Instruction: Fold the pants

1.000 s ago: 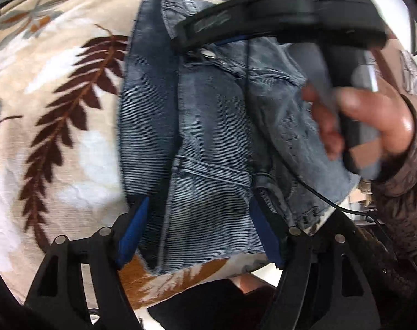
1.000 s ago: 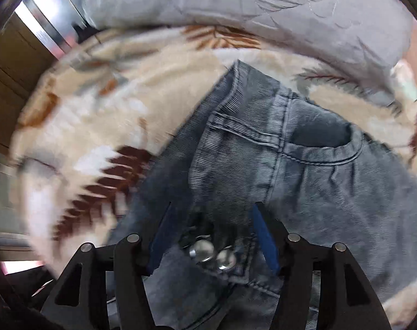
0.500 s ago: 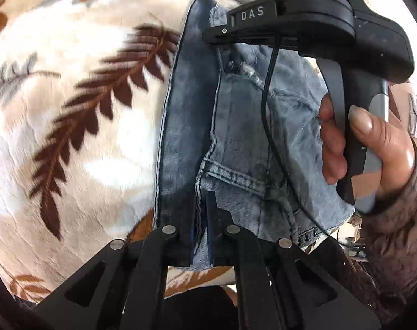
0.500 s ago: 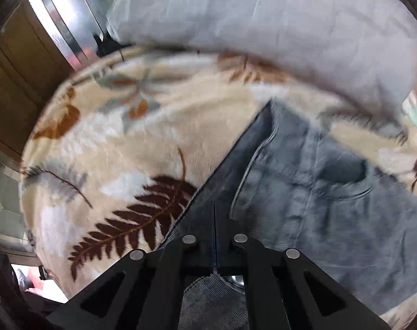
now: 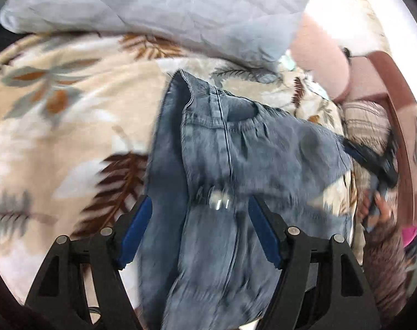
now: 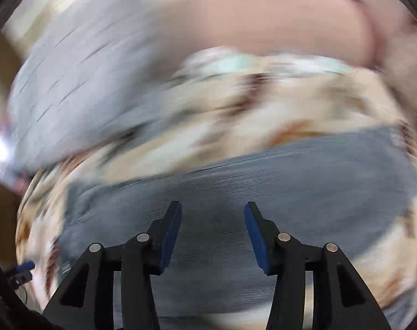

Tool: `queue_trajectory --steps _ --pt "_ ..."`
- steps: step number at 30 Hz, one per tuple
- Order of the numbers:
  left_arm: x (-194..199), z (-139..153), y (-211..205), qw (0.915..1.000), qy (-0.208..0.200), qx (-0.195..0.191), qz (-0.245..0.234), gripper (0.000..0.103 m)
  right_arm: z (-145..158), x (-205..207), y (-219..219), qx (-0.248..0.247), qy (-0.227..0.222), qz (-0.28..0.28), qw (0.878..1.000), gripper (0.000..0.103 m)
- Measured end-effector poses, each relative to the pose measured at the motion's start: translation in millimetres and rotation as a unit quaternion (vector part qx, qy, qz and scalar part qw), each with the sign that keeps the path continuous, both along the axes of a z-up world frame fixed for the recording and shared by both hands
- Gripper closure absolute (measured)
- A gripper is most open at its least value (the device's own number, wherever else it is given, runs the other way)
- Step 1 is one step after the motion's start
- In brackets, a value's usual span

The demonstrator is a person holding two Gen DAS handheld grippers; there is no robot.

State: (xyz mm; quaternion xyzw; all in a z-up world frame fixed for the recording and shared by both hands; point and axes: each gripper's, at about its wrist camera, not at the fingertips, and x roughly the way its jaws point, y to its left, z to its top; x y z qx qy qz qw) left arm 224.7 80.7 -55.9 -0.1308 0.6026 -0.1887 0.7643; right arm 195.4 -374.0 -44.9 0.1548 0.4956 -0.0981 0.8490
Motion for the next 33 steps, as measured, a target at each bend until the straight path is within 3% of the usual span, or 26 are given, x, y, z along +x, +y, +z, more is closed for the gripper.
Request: queue_trajectory --steps 3,5,8,12,15,22,24,25,26,27,28,31,33 --pt "30.6 -13.3 -18.6 0.9993 0.03 0.019 0.016 0.031 10.0 -16.9 -105.2 -0.017 -0.004 -0.077 0.997 0.051" --pt "55.3 -19.3 -23.4 0.9982 0.043 0.028 0.032 0.031 8.3 -22.4 -160.1 -0.018 -0.001 -0.115 0.993 0.044" --pt "86.5 -27.0 -17.8 0.9955 0.062 0.018 0.07 0.031 -8.4 -10.0 -204.4 0.002 0.018 -0.129 0.991 0.043" --pt "108.5 -31.5 -10.9 0.9923 0.075 0.011 0.098 0.031 -32.1 14.6 -219.6 0.011 0.014 -0.115 0.993 0.043" --pt "122.9 -35.8 -10.3 0.9915 0.076 0.022 0.103 0.03 -47.4 29.6 -220.7 0.024 0.018 -0.093 0.995 0.032" --pt "141.5 -67.0 -30.9 0.9901 0.099 0.034 0.093 0.027 -64.1 48.9 -202.7 -0.022 0.035 -0.051 0.998 0.025" --pt "139.8 -62.4 -37.3 0.9922 0.079 0.038 0.088 0.026 -64.9 49.1 -196.8 -0.056 0.047 -0.049 0.996 0.032" --pt "136.9 -58.8 -41.0 0.9936 0.064 0.044 0.081 0.028 -64.1 48.8 -194.8 -0.071 0.05 -0.049 0.995 0.047" --pt "134.2 -56.3 -43.7 0.9943 0.053 0.053 0.076 0.049 -62.9 47.8 -192.8 -0.083 0.053 -0.045 0.994 0.072" --pt "131.5 -55.2 -48.0 0.9947 0.045 0.066 0.065 0.087 -62.0 47.0 -192.1 -0.074 0.052 -0.039 0.995 0.086" --pt "127.5 -56.1 -54.1 0.994 0.041 0.089 0.048 0.09 -59.7 45.1 -190.6 -0.072 0.05 -0.039 0.995 0.092" --pt "112.1 -43.5 -66.7 0.9895 -0.011 0.139 0.036 0.09 -47.9 39.1 -179.7 -0.1 0.039 -0.037 0.994 0.096" --pt "99.8 -25.7 -70.3 0.9867 -0.05 0.149 0.042 0.09 -35.1 30.0 -178.5 -0.094 0.018 -0.047 0.994 0.097"
